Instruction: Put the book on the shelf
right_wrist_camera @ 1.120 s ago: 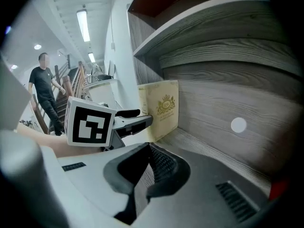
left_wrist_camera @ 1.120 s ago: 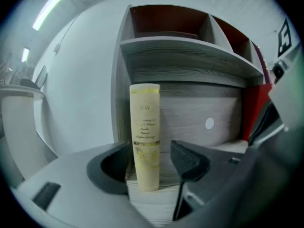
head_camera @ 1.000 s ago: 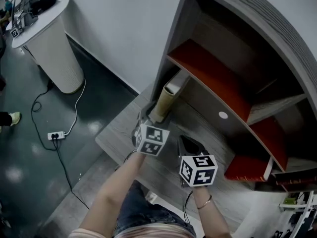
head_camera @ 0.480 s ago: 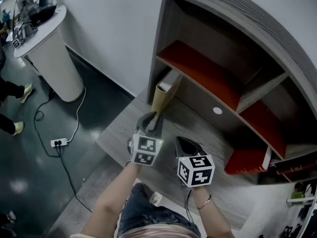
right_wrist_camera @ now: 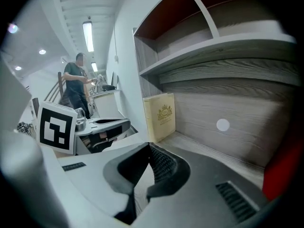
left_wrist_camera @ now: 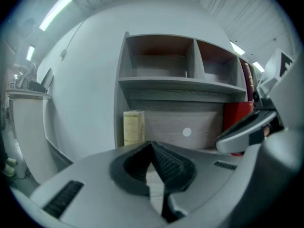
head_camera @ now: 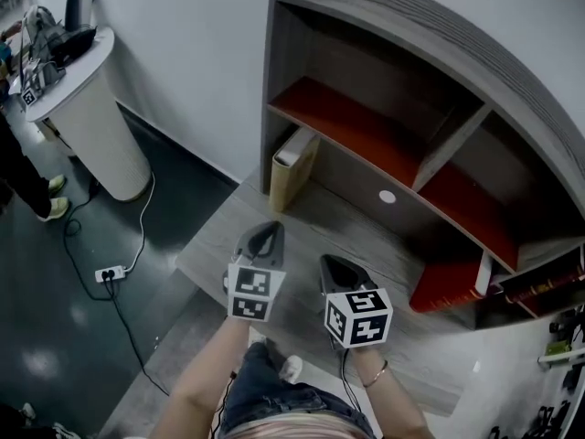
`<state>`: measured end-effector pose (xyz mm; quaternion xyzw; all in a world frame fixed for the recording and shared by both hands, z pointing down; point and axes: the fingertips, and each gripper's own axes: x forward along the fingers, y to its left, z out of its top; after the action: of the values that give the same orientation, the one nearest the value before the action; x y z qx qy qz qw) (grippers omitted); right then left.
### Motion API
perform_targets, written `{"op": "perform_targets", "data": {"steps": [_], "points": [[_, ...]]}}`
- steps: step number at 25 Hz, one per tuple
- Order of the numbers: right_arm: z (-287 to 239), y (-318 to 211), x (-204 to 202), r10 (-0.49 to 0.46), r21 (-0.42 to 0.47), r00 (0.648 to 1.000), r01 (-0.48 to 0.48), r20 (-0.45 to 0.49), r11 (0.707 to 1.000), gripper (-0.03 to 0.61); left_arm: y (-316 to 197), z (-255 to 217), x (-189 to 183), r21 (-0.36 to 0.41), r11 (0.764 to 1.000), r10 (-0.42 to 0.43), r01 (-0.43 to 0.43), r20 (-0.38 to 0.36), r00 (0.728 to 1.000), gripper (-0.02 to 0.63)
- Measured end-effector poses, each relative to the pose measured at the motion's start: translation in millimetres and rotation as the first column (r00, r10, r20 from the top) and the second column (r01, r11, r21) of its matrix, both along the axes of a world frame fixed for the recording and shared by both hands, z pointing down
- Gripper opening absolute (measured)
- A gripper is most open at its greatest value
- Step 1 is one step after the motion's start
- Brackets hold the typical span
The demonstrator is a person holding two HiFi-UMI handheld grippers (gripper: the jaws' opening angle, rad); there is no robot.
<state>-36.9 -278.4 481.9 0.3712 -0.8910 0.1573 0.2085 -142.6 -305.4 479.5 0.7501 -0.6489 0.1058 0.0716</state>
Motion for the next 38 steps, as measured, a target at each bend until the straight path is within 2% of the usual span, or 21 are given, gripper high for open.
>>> {"op": "perform_targets", "data": {"steps": [4,8,22,30,38], "points": [[-2.4,10.9,6.8,0.002,0.009,1.000,-0.002,0.018,1.000,0.009,20.9,1.9,9.4,-0.038,0.999,0.011,-0.012,-0.030,1.000,0.011],[-7.5,19.5,13.5,0.009,0.033,0.999,-0.010,0.042,0.999,0.009,38.5,2.5,18.7,-0.065,0.998,0.011,-0.018,-0.093,0.996,0.011],[-12.1,47.9,51.6,0.070,0.074,0.995,-0.075,0.074,0.994,0.008,97.1,-5.5,42.6,-0.103,0.994,0.024,-0.035,-0.101,0.995,0.011],[-15.2,65.2,70.6,0.099,0.094,0.991,-0.107,0.086,0.990,0.009,128.6,0.1,51.3,-0.148,0.989,0.003,-0.025,-0.142,0.990,0.011],[-22.5,82.9,92.4,0.111,0.108,0.988,-0.122,0.108,0.987,0.008,152.4,-7.9,60.2,-0.139,0.990,-0.016,-0.006,-0.159,0.987,0.011]]}}
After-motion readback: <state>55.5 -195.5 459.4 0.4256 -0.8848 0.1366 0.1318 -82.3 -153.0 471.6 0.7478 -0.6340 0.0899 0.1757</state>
